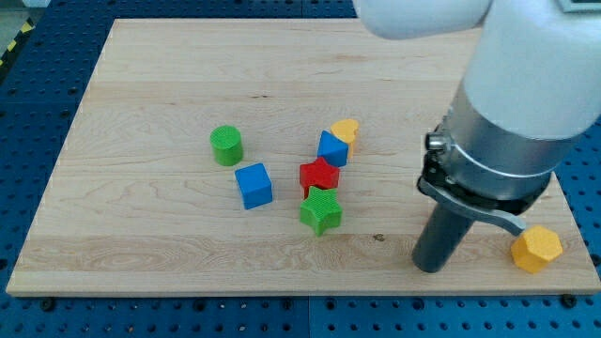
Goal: Move red circle closer to yellow hexagon
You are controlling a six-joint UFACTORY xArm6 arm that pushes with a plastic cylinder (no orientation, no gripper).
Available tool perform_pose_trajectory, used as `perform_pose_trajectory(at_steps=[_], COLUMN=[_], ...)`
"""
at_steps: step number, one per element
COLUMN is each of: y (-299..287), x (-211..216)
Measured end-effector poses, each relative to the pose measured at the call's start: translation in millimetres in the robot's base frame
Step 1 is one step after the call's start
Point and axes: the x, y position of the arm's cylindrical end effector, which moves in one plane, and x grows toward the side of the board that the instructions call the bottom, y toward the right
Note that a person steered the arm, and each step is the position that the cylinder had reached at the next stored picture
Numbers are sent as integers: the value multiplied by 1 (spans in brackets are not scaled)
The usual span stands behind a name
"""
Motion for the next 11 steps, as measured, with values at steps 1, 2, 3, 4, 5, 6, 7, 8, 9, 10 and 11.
perform_pose_trajectory(at_steps=[1, 2, 3, 4, 5, 6, 7, 8, 9, 10, 11], y=[-11, -16, -16, -16, -13, 1, 19, 34, 42, 48, 57], x=[-10, -30, -49, -53, -52, -51, -51, -51, -51, -51, -51])
